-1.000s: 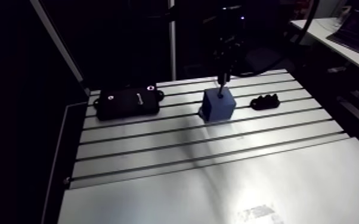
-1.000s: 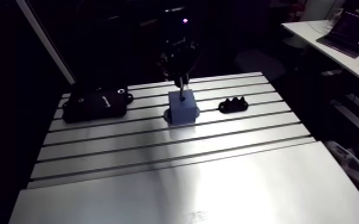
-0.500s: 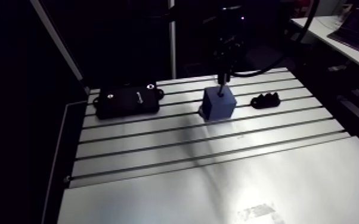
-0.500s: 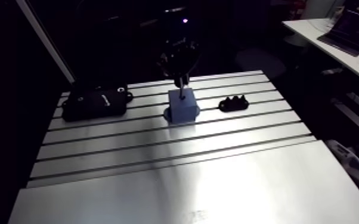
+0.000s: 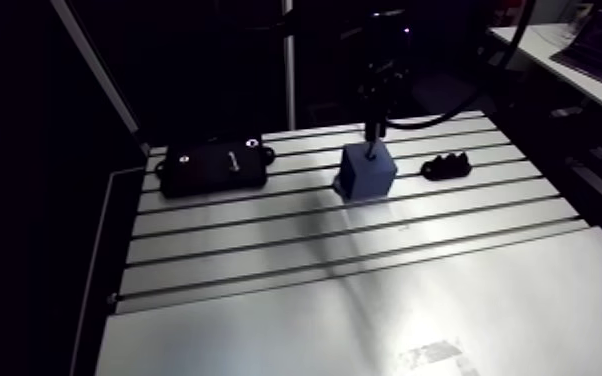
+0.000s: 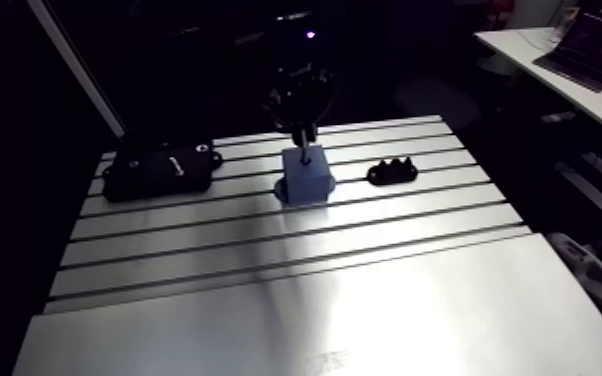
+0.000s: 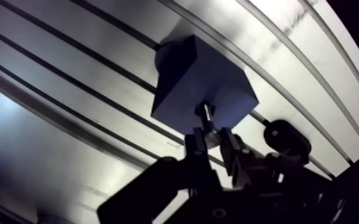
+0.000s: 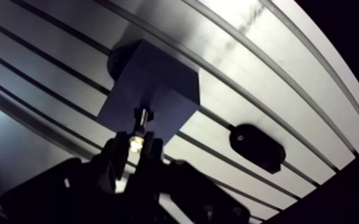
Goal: Pick up the M10 bolt and insert it into the hex recess until seated.
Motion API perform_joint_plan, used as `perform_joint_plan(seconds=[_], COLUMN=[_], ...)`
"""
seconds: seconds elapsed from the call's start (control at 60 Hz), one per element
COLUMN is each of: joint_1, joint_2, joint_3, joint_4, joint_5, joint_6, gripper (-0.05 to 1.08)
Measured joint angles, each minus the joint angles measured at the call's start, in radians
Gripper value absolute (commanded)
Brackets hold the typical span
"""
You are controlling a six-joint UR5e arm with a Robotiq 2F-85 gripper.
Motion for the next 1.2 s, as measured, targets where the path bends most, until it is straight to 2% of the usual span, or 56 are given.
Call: perform_joint_plan(seconds=[1.2], joint_1=[0.0], joint_2=[0.008], joint_3=[0.006], joint_4=[-0.011], joint_5=[0.0], joint_6=[0.0], gripper=[0.75])
